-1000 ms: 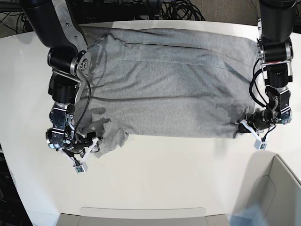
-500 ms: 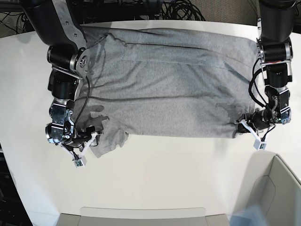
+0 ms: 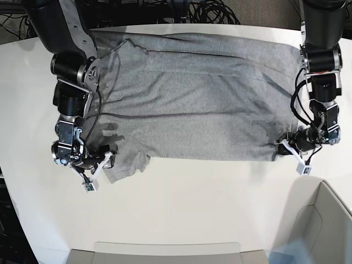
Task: Fold the T-shirt properly
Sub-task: 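Lift the grasped edge and fold it over toward the first edge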
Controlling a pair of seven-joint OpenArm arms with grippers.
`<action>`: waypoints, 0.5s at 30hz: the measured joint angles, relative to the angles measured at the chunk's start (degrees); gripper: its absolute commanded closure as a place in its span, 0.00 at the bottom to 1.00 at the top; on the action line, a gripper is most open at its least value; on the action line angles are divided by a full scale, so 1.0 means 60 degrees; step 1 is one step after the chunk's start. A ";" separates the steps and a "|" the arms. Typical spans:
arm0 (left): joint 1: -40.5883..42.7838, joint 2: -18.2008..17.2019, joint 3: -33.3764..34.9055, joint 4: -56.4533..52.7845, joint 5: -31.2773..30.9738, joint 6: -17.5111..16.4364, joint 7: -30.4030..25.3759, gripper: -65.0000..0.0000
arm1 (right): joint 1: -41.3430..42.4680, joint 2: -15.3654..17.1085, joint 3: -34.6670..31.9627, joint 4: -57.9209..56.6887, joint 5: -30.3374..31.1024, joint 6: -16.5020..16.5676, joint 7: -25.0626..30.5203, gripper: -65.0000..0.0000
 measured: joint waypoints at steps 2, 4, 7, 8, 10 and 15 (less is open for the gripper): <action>-0.0004 0.0004 0.0000 0.0000 0.0000 0.0000 0.0004 1.00 | 0.0117 -0.0004 -0.0033 -0.0444 0.0015 -0.0022 0.0517 0.49; -0.0007 0.0000 -0.0004 0.0000 0.0000 0.0000 0.0004 1.00 | 0.0178 -0.0015 -0.0040 -0.0812 0.0186 -0.0036 0.0965 0.51; -0.0004 0.0004 -0.0004 0.0000 0.0004 0.0000 0.0007 1.00 | 0.0306 -0.0033 -0.0040 -0.1067 0.0178 -0.0036 0.0991 0.63; -0.0004 0.0004 -0.0004 0.0000 0.0004 0.0000 0.0007 1.00 | 0.0342 -0.0036 -0.0044 -0.1111 0.0186 -0.0040 0.0958 0.68; -0.0004 0.0000 -0.0004 0.0000 0.0000 0.0000 0.0007 1.00 | 0.0353 -0.0055 -0.0047 -0.1137 0.0193 -0.0040 0.0962 0.81; -0.0004 0.0000 -0.0004 0.0000 0.0004 0.0000 0.0036 1.00 | 0.0488 -0.0062 -0.0055 -0.1217 0.0171 -0.0029 0.0772 0.99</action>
